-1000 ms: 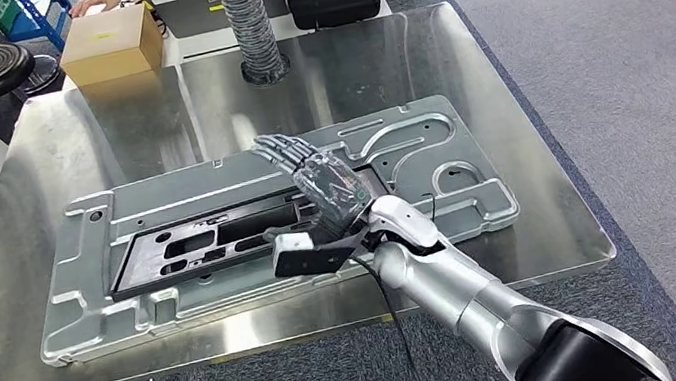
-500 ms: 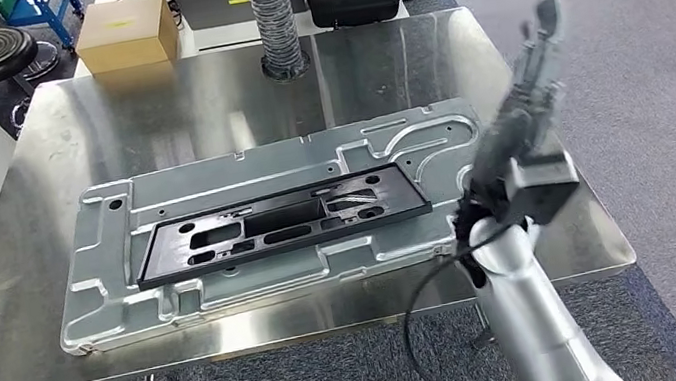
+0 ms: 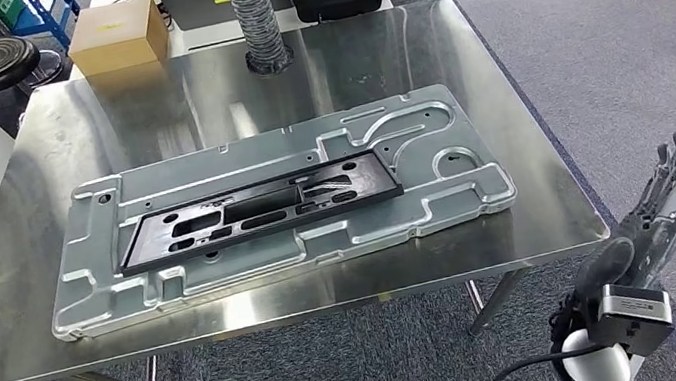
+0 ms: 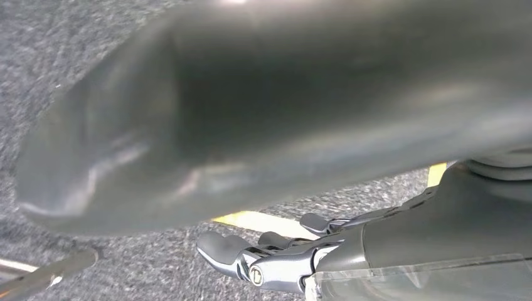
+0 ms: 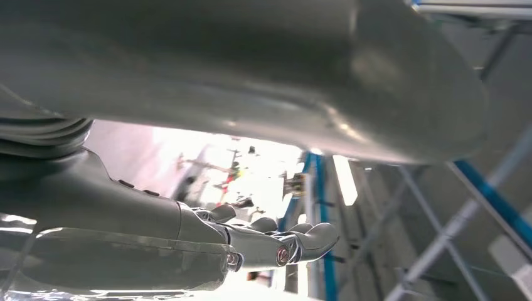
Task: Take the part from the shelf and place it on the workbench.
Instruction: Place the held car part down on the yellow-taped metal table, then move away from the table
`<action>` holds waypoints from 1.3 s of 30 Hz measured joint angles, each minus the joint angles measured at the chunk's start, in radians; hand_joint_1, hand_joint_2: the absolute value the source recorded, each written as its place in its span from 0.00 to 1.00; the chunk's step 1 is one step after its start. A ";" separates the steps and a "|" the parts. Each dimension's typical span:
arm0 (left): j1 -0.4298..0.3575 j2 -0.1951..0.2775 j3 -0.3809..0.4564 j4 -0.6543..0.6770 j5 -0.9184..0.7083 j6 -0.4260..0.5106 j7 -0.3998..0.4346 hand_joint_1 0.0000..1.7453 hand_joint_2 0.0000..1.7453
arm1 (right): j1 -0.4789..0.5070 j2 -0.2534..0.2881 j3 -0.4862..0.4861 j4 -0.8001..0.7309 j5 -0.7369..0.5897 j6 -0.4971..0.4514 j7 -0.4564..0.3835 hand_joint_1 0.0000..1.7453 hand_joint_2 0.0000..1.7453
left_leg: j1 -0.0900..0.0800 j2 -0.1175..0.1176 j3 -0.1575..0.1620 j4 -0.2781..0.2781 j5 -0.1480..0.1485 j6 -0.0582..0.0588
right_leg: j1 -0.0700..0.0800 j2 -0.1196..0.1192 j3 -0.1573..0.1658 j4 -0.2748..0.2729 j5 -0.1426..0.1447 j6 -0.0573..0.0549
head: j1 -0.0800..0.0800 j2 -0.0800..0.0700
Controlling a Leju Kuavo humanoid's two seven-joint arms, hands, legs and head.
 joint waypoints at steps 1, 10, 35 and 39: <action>-0.001 0.000 0.003 0.000 -0.005 -0.003 -0.004 0.00 0.00 | 0.017 0.000 -0.015 0.000 -0.002 0.000 0.000 0.00 0.00 | 0.000 0.000 0.047 -0.058 0.019 0.002 | 0.000 0.000 -0.010 0.000 0.009 0.002 | 0.000 0.000; -0.009 0.003 0.017 0.000 -0.006 -0.013 -0.014 0.00 0.00 | 0.105 -0.011 -0.105 0.036 -0.044 0.001 0.000 0.00 0.00 | -0.010 0.008 0.162 -0.299 0.129 0.057 | -0.006 0.005 -0.051 0.034 0.001 0.050 | 0.006 0.000; -0.014 -0.014 0.041 -0.001 0.002 -0.009 -0.021 0.00 0.00 | -0.010 0.001 -0.349 0.900 0.107 0.067 0.004 0.00 0.00 | -0.012 0.010 0.190 -0.239 0.094 0.030 | 0.003 -0.007 0.005 -0.008 0.008 0.019 | 0.007 0.000; -0.013 -0.016 0.041 -0.001 0.002 -0.008 -0.021 0.00 0.00 | -0.047 -0.004 -0.356 1.075 0.109 0.040 0.005 0.00 0.00 | -0.016 0.013 0.209 -0.316 0.098 0.057 | -0.001 -0.008 -0.005 -0.014 0.032 0.041 | 0.006 0.000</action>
